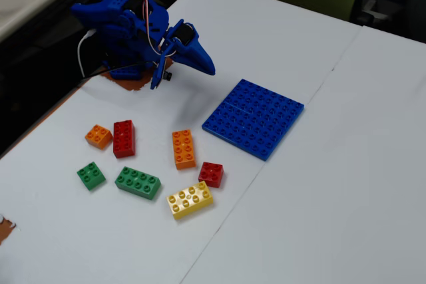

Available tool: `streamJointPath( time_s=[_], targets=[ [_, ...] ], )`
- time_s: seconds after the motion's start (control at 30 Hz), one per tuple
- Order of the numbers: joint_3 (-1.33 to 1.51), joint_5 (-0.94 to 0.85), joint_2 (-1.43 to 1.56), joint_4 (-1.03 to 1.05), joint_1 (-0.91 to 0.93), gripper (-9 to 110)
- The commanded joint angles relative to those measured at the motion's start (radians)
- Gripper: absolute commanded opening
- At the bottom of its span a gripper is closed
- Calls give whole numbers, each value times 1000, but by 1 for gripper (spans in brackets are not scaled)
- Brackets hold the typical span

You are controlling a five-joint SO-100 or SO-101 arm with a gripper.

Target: Pick up the 2x4 green block and go up the 8x8 blue block.

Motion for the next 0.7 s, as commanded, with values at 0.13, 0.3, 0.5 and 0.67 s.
streamJointPath(
  time_s=[0.13,0.3,0.5,0.67],
  targets=[
    [40,-6,43,2,-8,0],
    [40,-6,43,2,-8,0],
    [40,-25,43,3,-20,0],
    [40,-209,43,3,-54,0]
  ],
)
